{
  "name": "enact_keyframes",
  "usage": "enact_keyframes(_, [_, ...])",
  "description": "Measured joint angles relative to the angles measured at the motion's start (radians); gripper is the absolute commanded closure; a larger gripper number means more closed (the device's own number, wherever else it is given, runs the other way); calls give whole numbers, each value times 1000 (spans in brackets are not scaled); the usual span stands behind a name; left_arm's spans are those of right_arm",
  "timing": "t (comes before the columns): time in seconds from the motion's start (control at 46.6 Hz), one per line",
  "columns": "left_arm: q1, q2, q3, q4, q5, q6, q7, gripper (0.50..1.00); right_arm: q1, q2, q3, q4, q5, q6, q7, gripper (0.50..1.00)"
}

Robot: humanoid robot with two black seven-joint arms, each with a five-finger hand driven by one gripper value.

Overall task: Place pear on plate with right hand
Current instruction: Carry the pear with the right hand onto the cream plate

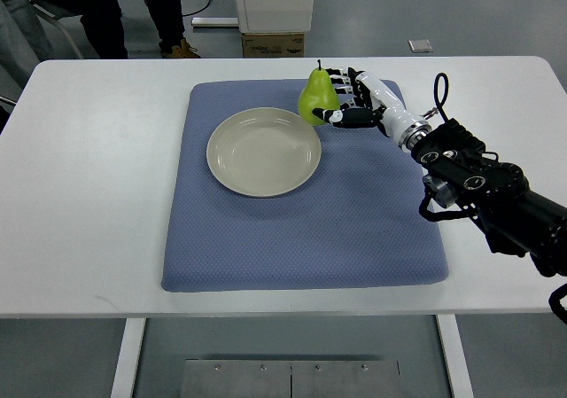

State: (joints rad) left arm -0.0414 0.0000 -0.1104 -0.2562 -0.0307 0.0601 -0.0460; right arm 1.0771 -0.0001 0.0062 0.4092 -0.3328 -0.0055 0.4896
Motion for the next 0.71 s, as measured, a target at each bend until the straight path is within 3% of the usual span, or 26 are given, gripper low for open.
enact_keyframes(0.708, [0, 0, 0, 0, 1, 0, 0, 500, 0, 0, -7, 162, -9, -11, 6, 1000])
